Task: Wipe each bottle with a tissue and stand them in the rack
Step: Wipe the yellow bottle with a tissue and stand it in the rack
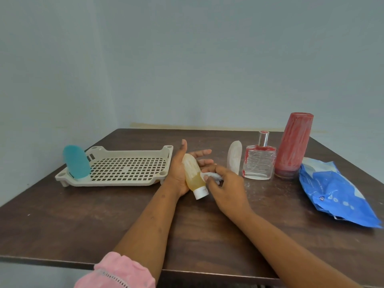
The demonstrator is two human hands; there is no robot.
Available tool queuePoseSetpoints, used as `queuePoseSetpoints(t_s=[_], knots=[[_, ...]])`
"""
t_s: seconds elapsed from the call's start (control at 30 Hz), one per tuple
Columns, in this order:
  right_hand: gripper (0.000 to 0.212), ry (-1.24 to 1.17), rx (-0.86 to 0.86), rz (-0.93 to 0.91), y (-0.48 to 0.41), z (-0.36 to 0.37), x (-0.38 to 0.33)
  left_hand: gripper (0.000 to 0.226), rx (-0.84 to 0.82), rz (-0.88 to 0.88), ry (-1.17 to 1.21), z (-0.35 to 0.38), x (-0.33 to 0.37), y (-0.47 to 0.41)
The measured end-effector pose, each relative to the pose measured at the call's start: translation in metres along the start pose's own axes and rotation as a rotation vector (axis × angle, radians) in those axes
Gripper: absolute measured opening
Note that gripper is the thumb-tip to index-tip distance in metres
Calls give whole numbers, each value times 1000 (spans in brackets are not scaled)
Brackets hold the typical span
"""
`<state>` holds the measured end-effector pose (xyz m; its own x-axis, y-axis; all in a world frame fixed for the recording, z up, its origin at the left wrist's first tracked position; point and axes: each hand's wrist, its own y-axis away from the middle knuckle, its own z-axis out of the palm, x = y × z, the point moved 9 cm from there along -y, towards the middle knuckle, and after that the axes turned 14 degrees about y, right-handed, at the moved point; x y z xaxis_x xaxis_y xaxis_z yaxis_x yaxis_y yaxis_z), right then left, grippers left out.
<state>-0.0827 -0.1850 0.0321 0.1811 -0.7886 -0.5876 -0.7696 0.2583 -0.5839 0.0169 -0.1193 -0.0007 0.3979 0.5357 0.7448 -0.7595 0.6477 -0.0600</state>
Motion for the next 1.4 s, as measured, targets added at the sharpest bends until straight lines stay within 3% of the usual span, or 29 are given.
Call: queuePoseSetpoints(t_s=[0.2,0.43,0.67,1.03,1.17,1.4], knots=[[10,30,-34,57,-3,5,11,79,8,1,-19,1,0,2],[20,192,4,-332,12,5,-37,79,34,26,-19,-2,2,0],[15,142,42,-98,2,0,-8,76,124,63,-105,-1,4,2],[21,260,12,-367,18,6,-46,74,231,60,-101,-2,5,4],[7,380,7,-479,24,13,-56,76,239,12,-106,-1,6,3],[21,399,38,-466,24,7,-56,78,176,4,-93,-1,2,1]])
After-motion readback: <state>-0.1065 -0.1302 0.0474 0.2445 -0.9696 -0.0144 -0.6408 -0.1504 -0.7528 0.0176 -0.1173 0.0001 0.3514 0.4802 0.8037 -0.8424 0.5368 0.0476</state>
